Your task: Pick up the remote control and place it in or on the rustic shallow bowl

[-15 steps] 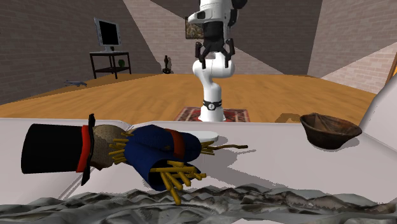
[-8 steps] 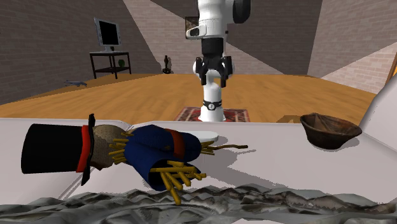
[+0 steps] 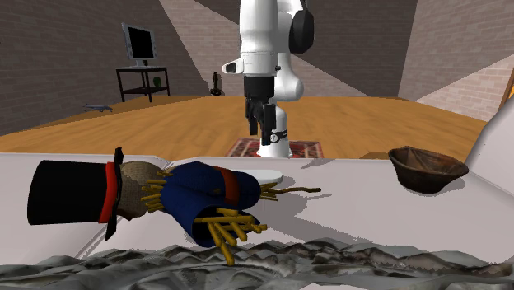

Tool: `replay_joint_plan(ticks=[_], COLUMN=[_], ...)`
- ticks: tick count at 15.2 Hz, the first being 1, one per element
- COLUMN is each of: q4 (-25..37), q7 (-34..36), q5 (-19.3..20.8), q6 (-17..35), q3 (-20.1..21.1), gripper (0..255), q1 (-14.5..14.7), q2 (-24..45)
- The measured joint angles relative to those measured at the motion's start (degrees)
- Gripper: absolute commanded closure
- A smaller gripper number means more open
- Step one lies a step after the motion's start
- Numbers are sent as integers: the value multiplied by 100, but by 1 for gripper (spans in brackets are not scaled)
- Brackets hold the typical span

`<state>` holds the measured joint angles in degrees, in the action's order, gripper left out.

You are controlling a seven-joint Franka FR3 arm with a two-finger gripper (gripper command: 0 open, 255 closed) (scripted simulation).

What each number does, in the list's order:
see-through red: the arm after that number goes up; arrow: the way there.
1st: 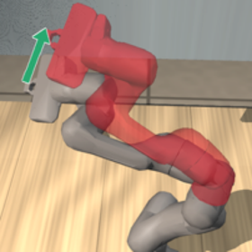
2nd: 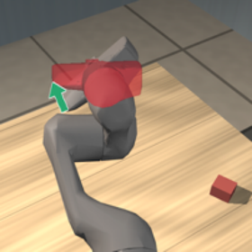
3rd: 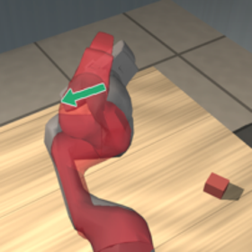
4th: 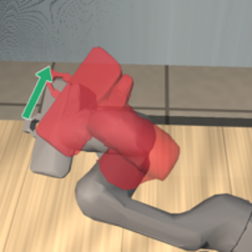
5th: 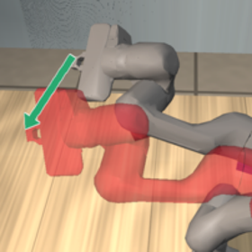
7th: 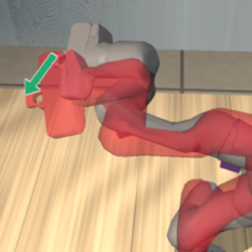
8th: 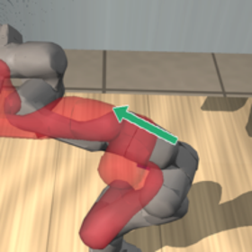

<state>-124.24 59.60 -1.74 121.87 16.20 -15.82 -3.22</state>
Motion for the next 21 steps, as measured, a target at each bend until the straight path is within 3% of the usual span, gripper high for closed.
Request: replay_joint_plan(ticks=[6, 13, 19, 20, 21], q4=[630, 507, 489, 489, 489], q7=[1627, 1814, 1831, 1831, 1831], q5=[464, 595, 608, 608, 608], q6=[296, 745, 795, 795, 794], q3=[-160, -213, -214, -214, -214], gripper=[0, 0, 0, 255, 255], q1=[-112, -105, -98, -98, -98], q2=[1077, 1427, 1458, 1458, 1457])
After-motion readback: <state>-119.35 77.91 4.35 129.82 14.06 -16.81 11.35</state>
